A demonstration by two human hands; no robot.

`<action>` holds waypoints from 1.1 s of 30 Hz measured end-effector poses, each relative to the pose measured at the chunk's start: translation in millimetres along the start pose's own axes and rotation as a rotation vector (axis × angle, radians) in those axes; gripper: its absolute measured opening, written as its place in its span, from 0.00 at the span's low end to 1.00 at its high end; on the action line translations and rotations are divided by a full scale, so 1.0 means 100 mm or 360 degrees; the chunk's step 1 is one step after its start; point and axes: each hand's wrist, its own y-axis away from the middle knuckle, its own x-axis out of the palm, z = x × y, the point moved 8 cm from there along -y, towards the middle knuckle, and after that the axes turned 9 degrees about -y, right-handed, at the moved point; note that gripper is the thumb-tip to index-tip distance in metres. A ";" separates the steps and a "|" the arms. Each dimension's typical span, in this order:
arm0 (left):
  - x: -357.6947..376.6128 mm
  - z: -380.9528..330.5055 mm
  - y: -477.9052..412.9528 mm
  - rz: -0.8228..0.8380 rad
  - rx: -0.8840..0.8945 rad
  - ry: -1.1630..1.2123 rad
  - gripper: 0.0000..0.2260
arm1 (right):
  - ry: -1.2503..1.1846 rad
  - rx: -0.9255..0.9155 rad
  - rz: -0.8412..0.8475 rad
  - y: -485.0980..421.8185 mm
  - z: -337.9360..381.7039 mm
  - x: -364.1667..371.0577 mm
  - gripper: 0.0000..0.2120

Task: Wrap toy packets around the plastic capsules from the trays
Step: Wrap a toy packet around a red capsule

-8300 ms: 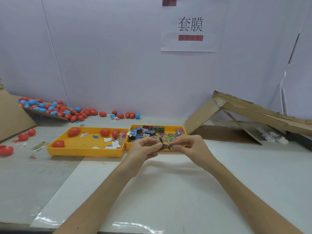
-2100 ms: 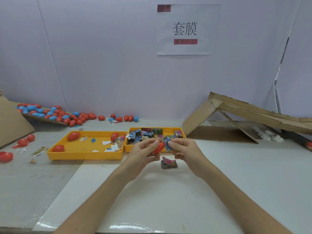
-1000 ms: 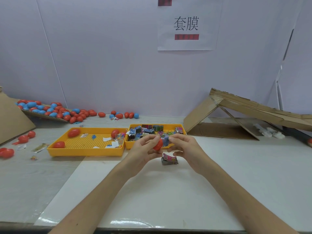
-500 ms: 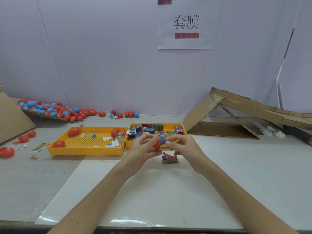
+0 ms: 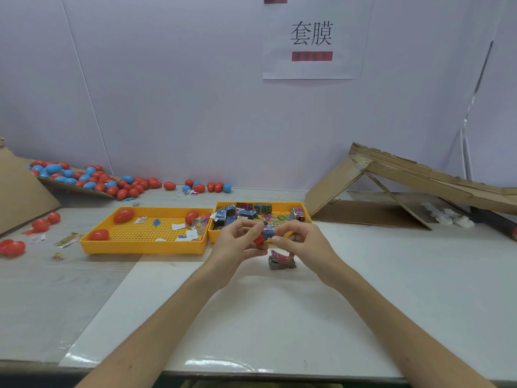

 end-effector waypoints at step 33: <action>0.00 -0.01 0.04 -0.0071 -0.0010 -0.0104 0.15 | 0.0131 -0.0190 0.0068 0.00 0.05 0.03 0.09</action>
